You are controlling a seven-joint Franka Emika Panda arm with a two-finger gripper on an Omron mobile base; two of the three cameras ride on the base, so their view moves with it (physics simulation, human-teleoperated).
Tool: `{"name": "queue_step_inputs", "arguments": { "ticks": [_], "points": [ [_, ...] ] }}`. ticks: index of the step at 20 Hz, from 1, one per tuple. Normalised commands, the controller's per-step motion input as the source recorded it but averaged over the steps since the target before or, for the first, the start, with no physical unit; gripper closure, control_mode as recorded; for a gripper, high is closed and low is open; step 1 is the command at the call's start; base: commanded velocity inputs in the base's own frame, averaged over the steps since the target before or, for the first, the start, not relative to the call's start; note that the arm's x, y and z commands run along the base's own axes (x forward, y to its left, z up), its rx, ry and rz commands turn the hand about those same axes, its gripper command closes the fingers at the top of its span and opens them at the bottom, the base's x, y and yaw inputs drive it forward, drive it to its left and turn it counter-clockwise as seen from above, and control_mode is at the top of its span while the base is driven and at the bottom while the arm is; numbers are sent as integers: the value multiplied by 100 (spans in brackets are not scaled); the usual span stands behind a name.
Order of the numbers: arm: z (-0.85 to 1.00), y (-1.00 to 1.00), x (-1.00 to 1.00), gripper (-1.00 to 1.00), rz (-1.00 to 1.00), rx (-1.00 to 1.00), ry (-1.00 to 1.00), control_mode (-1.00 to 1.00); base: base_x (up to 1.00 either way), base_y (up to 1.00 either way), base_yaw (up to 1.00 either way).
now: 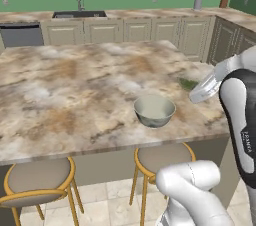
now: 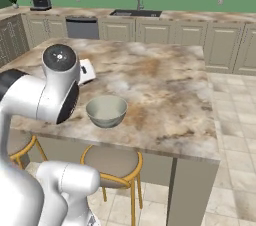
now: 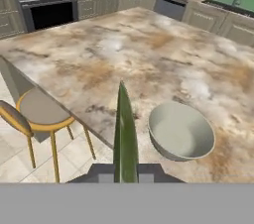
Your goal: There is a bowl on the dining counter. Grab a lemon wedge from the fridge and place it in the bowl. Then get the liquor bottle and glass cup from the cabinet and place them next to the bowl.
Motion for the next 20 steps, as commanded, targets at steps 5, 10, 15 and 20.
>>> {"name": "queue_step_inputs", "arguments": {
  "ticks": [5, 10, 15, 20],
  "points": [
    [-48, -14, 49, 100, 0, 0, 35, -100, 0, 0, 0],
    [-38, 0, 22, 100, 0, 0, 21, -100, 0, 0, 0],
    [-36, 0, 44, 100, 0, -2, 11, -100, 0, 0, 0],
    [-35, 0, 41, 100, 0, -6, 8, -100, 0, 0, 0]
  ]
}}
